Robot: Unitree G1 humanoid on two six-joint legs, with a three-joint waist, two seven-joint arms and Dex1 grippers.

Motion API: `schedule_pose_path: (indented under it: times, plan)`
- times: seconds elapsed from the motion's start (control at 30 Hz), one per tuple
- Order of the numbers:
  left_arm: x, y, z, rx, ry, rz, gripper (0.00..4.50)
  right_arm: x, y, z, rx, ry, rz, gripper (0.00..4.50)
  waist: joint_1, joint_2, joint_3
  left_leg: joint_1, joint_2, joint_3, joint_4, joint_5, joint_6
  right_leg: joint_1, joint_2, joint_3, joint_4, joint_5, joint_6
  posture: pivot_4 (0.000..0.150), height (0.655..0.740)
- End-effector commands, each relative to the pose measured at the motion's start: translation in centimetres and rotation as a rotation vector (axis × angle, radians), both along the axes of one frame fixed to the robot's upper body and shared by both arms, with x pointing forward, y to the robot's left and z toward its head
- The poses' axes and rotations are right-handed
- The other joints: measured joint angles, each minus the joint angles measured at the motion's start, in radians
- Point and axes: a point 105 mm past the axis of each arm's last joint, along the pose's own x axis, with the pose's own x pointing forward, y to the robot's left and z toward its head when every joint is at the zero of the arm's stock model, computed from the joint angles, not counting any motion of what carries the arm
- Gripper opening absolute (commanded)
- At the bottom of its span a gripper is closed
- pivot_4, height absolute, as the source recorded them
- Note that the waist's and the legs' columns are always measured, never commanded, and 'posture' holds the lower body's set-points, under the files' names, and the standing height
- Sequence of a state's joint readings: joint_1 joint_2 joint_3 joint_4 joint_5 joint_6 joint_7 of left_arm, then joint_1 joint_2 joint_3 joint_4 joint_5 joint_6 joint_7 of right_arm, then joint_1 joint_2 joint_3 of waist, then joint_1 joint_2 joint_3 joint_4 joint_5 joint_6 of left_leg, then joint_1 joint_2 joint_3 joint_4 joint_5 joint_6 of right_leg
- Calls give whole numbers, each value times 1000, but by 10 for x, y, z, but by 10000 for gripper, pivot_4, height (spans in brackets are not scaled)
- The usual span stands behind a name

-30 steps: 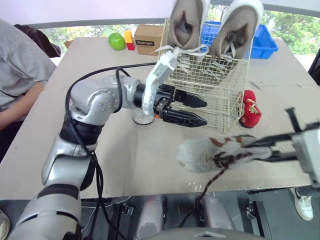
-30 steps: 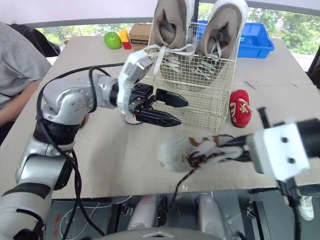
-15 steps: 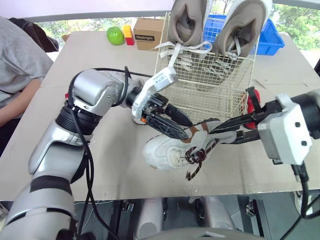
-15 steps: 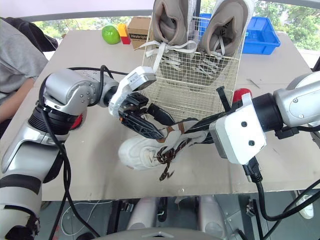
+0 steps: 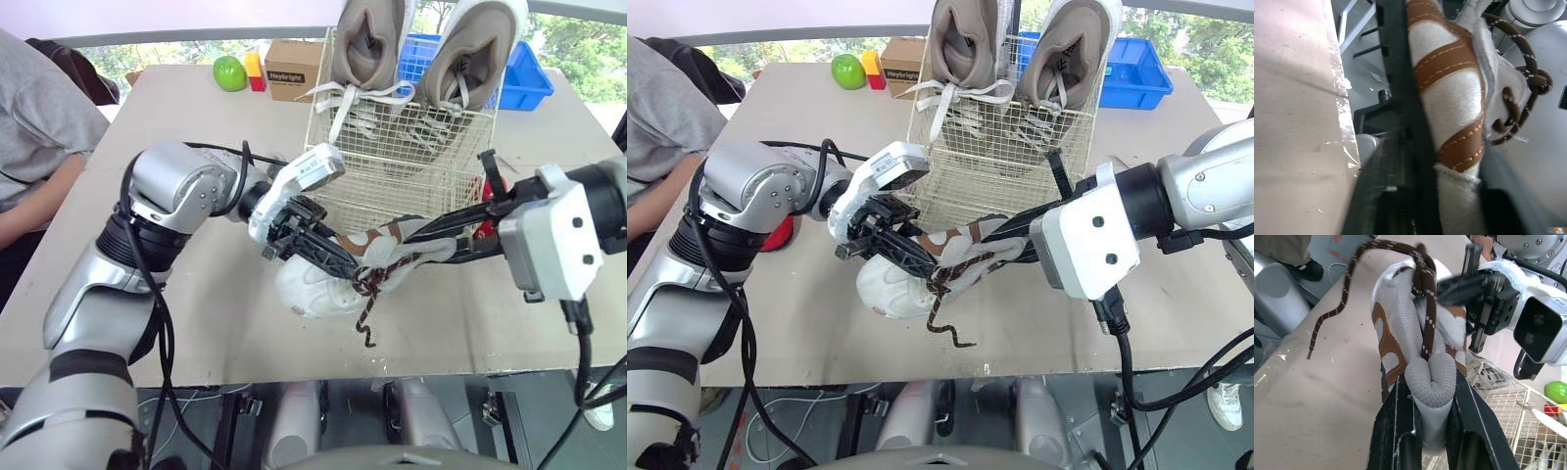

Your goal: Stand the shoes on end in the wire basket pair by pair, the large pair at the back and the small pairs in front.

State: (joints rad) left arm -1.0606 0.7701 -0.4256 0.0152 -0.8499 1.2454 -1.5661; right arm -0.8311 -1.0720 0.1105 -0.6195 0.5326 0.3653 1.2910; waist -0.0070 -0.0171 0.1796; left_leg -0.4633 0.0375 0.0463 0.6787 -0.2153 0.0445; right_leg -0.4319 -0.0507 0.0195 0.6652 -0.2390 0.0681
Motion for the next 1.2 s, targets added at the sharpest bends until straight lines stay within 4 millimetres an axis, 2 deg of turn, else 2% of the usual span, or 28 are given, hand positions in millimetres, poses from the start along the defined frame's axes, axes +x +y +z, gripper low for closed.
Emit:
schedule_pose_path:
  times: [0.03, 0.13, 0.2, 0.23, 0.33, 0.43, 0.53, 0.63, 0.77, 0.8, 0.87, 1.0, 1.03, 1.1, 1.17, 1.2]
  plan:
    - [0, 5, 21, -120, -6, 25, 6248, 13, -6, 14, 88, 24, -103, 4251, -1, 0, 0, 0, 0, 0, 0, 0, 0, 0, 0, 0, 0, 0, 0, 1500, 7400]
    - [9, 15, 36, -260, -20, 131, 6246, 26, -23, 16, 169, 118, -264, 17511, -3, 0, 0, 0, 1, 0, 0, 0, 0, 0, 0, 0, 1, 0, 0, 1500, 7400]
    - [20, 19, 45, -332, -43, 232, 6245, 25, -33, 10, 185, 198, -347, 26659, 5, 0, 0, 0, 1, 0, 1, 0, 0, 0, 0, 0, 2, 0, 0, 1500, 7400]
    - [24, 21, 50, -372, -71, 273, 6245, 28, -36, 11, 249, 229, -401, 31624, 6, 0, 0, 0, 1, -2, 1, 0, 0, 0, -1, -1, 2, 0, 0, 1500, 7400]
    - [40, 22, 61, -473, -203, 437, 6241, 42, -42, 14, 473, 341, -556, 32000, 4, -2, -1, 0, 2, -2, 3, 0, 0, 1, -1, -1, 2, 0, 0, 1500, 7400]
    - [53, 18, 71, -593, -339, 593, 6239, 45, -32, 9, 621, 455, -591, 32000, 4, -2, -1, 0, 1, -1, 3, 0, 0, 1, -2, 0, 4, 0, 0, 1500, 7400]
    - [51, 12, 67, -616, -419, 639, 6238, 48, -20, 14, 740, 499, -590, 32000, 4, -2, -1, 1, 1, -1, 4, 1, -2, 1, -2, 0, 7, 0, 0, 1500, 7400]
    - [49, -1, 56, -640, -550, 719, 6235, 59, 1, 27, 964, 611, -556, 32000, -7, -3, -3, 2, 0, 0, 3, 0, -1, 2, -1, 1, 7, 0, 0, 1500, 7400]
    - [42, -7, 58, -681, -570, 742, 6233, 66, 8, 26, 1008, 650, -604, 32000, 3, -3, -2, 4, 0, 0, 2, 0, -1, 3, -2, 2, 9, 1, 0, 1500, 7400]
    - [42, -7, 58, -683, -578, 748, 6230, 65, 9, 26, 1014, 663, -603, 27041, 3, -3, -2, 4, 0, 0, 2, 0, -1, 3, -2, 2, 8, 1, 0, 1500, 7400]
    - [40, -9, 56, -679, -602, 745, 6228, 66, 11, 25, 1018, 681, -610, 20475, 2, -3, -2, 4, 0, 1, 2, 0, 0, 3, -2, 3, 8, 1, 0, 1500, 7400]
    - [39, -9, 58, -703, -580, 755, 6224, 65, 12, 22, 1021, 706, -619, 2319, -3, -3, -2, 5, 0, 1, 2, 0, 0, 3, -1, 2, 8, 1, 0, 1500, 7400]
    - [39, -9, 58, -706, -577, 759, 6221, 65, 12, 21, 1026, 712, -620, 0, -4, -3, -2, 5, 0, 1, 2, 0, 0, 3, -1, 2, 8, 1, 0, 1500, 7400]
    - [38, -7, 58, -719, -558, 746, 6218, 63, 12, 22, 1028, 712, -615, 0, -5, -3, -2, 5, 0, 1, 2, 0, 0, 3, -1, 2, 8, 1, 0, 1500, 7400]
    - [38, -4, 58, -715, -609, 745, 16689, 62, 12, 22, 1035, 707, -619, 0, -6, -3, -2, 5, 0, 0, 2, 0, 0, 3, -1, 2, 8, 1, 0, 1500, 7400]
    - [42, -1, 58, -710, -614, 773, 20064, 62, 11, 23, 1042, 699, -624, 0, -6, -3, -2, 5, 0, 1, 2, 0, 0, 3, -1, 2, 8, 1, 0, 1500, 7400]
